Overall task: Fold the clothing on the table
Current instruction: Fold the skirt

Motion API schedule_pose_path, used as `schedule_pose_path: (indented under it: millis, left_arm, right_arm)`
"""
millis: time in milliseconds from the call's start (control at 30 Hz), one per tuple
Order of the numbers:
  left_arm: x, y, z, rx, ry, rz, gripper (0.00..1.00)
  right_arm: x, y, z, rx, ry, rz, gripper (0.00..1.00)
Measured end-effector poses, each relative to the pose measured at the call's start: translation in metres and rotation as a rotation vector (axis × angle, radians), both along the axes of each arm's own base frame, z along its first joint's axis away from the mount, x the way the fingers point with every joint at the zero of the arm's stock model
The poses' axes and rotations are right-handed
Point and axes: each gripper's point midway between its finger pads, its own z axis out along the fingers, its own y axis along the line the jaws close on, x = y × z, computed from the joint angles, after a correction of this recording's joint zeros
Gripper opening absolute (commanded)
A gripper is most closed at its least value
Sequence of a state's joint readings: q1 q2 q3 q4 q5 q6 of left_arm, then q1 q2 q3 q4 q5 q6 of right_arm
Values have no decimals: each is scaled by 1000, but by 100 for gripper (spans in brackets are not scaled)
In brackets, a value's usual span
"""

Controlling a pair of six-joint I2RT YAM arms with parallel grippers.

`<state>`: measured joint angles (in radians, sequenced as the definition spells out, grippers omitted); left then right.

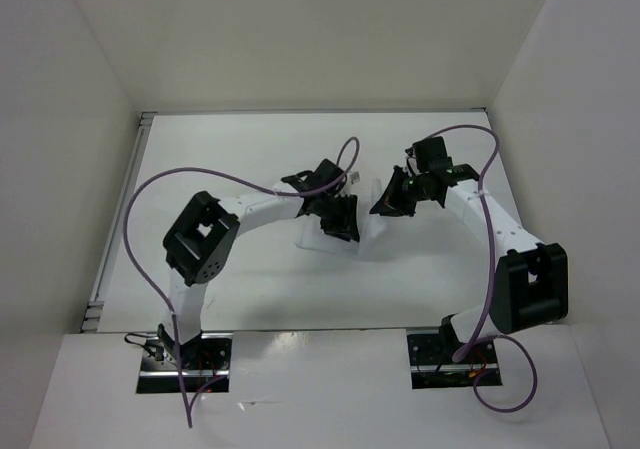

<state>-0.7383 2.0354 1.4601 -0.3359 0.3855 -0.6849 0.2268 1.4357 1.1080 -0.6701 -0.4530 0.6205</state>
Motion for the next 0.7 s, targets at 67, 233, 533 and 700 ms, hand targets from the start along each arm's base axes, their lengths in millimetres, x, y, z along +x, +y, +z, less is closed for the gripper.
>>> schedule_pose_path:
  millis: [67, 233, 533, 700]
  left_arm:
    - [13, 12, 23, -9, -44, 40, 46]
    - [53, 64, 75, -34, -165, 197, 42]
    - [68, 166, 0, 164, -55, 408, 20]
    - [48, 173, -41, 226, 41, 395, 19]
  right_arm:
    - [0, 0, 0, -3, 1, -1, 0]
    - [0, -2, -3, -17, 0, -1, 0]
    - [5, -3, -5, -33, 6, 6, 0]
    - [10, 2, -4, -38, -3, 27, 0]
